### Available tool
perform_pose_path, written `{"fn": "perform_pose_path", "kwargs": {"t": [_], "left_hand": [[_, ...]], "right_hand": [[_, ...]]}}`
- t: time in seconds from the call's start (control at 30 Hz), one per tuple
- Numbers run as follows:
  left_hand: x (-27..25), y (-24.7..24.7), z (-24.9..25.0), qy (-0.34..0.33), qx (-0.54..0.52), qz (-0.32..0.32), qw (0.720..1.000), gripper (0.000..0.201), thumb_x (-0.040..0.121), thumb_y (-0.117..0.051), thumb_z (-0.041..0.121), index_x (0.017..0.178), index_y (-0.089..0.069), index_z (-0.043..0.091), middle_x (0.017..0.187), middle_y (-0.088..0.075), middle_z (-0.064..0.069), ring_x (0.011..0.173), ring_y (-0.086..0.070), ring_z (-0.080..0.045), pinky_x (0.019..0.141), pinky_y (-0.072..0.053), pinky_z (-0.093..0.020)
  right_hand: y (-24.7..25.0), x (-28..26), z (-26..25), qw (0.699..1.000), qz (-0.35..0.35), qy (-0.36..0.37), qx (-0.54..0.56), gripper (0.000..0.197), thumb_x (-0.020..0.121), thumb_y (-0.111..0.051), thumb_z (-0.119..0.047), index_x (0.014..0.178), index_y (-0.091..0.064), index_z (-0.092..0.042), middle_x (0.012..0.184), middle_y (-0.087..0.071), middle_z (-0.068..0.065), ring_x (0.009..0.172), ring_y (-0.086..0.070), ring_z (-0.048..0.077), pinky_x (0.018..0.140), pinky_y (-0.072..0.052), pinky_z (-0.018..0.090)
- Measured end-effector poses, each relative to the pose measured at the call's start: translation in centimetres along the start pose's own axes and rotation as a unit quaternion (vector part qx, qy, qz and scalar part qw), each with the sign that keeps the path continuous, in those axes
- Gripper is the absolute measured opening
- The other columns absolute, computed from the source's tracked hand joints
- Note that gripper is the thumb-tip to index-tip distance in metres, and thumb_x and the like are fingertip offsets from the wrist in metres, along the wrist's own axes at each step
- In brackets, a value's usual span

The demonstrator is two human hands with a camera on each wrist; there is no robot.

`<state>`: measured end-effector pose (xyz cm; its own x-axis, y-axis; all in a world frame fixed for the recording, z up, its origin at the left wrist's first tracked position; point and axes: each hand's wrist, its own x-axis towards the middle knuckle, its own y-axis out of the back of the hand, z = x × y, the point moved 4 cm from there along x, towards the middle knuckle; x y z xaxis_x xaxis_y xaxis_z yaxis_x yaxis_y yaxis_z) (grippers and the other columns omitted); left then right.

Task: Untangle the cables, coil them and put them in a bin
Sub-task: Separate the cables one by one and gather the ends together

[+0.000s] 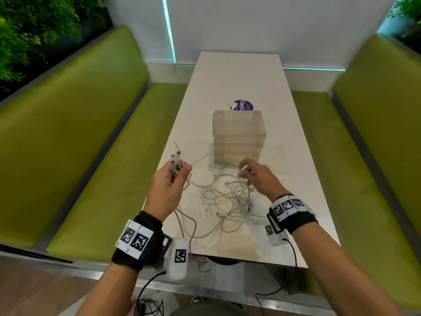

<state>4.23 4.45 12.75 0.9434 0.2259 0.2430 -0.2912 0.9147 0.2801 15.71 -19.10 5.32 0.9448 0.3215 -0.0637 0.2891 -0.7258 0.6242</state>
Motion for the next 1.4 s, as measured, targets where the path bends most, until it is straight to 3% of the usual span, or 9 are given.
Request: {"fn": "perform_pose_path", "kwargs": {"t": [0.07,0.23,0.4,0.57,0.67,0.77,1.17,1.27,1.4], "left_hand": [[-0.3,-0.3,-0.9,0.029,0.002,-0.041,0.999,0.025,0.09,-0.057,0.038,0.078,-0.056,0.015,0.055,-0.043,0.015,0.054,-0.035,-0.009,0.058,-0.034,-0.035],[-2.0,-2.8,-0.6,0.094,-0.006,-0.224,0.97,0.022,0.092,-0.06,0.021,0.074,-0.058,0.01,0.053,-0.041,0.014,0.05,-0.035,-0.005,0.053,-0.032,-0.022],[-3.6,-4.6,0.0,0.127,-0.032,-0.378,0.916,0.025,0.093,-0.056,0.007,0.071,-0.06,0.016,0.052,-0.037,0.012,0.048,-0.031,-0.006,0.048,-0.03,-0.017],[-3.7,-4.3,-0.2,0.153,-0.073,-0.35,0.921,0.024,0.089,-0.064,0.016,0.068,-0.069,0.027,0.052,-0.038,0.012,0.048,-0.029,-0.007,0.046,-0.025,-0.017],[-4.0,-4.2,-0.3,0.148,-0.073,-0.34,0.926,0.006,0.087,-0.066,0.028,0.087,-0.072,0.027,0.059,-0.052,0.012,0.053,-0.037,-0.007,0.051,-0.029,-0.019],[-4.1,-4.4,-1.4,0.163,-0.05,-0.324,0.931,0.027,0.086,-0.068,0.029,0.111,-0.058,0.024,0.076,-0.06,0.0,0.061,-0.044,-0.011,0.056,-0.036,-0.022],[-4.2,-3.7,-2.6,0.187,-0.055,-0.284,0.939,0.062,0.064,-0.083,0.033,0.113,-0.046,0.027,0.059,-0.03,0.011,0.053,-0.028,-0.008,0.056,-0.03,-0.025],[-4.2,-2.4,-2.5,0.158,-0.056,-0.314,0.935,0.059,0.072,-0.081,0.015,0.119,-0.046,0.024,0.06,-0.024,0.013,0.054,-0.023,-0.006,0.064,-0.031,-0.028],[-3.9,-0.9,-2.3,0.112,-0.038,-0.283,0.952,0.039,0.088,-0.059,-0.002,0.117,-0.051,0.023,0.064,-0.025,0.011,0.056,-0.026,-0.007,0.06,-0.031,-0.02]], "right_hand": [[0.4,-1.4,-1.9,0.998,-0.016,0.058,0.031,0.006,0.088,-0.062,-0.01,0.088,-0.068,-0.011,0.093,-0.066,0.0,0.073,-0.059,-0.001,0.072,-0.045,0.024],[0.6,-5.5,-6.7,0.971,-0.106,0.215,-0.005,0.005,0.083,-0.07,-0.022,0.083,-0.075,-0.019,0.15,-0.034,-0.014,0.138,-0.026,0.008,0.111,-0.023,0.023],[-0.2,-8.0,-8.7,0.948,-0.217,0.151,0.177,0.006,0.088,-0.061,-0.004,0.087,-0.066,-0.007,0.13,-0.059,-0.002,0.125,-0.05,0.003,0.105,-0.04,0.026],[-1.7,-8.7,-7.8,0.926,-0.197,0.073,0.314,0.015,0.087,-0.061,0.0,0.095,-0.052,-0.01,0.09,-0.07,0.013,0.083,-0.065,0.021,0.08,-0.049,0.031],[-2.4,-8.9,-7.5,0.924,-0.182,0.038,0.334,0.028,0.085,-0.064,0.002,0.106,-0.052,-0.011,0.093,-0.072,0.014,0.084,-0.067,0.027,0.078,-0.052,0.032],[-2.6,-8.6,-7.6,0.944,-0.158,0.033,0.289,0.031,0.084,-0.066,0.0,0.113,-0.061,-0.007,0.107,-0.069,0.015,0.095,-0.068,0.028,0.081,-0.056,0.033],[-2.9,-9.1,-7.1,0.947,-0.169,0.006,0.272,0.004,0.086,-0.067,-0.009,0.087,-0.066,-0.005,0.088,-0.07,0.023,0.076,-0.066,0.02,0.072,-0.054,0.029],[-3.5,-9.6,-6.1,0.945,-0.19,-0.006,0.267,0.003,0.09,-0.062,-0.007,0.088,-0.061,-0.005,0.083,-0.07,0.009,0.073,-0.068,0.019,0.069,-0.053,0.025],[-4.7,-10.2,-3.0,0.946,-0.207,-0.038,0.248,0.005,0.091,-0.06,-0.006,0.087,-0.058,-0.005,0.087,-0.07,0.015,0.075,-0.071,0.022,0.075,-0.057,0.034]]}}
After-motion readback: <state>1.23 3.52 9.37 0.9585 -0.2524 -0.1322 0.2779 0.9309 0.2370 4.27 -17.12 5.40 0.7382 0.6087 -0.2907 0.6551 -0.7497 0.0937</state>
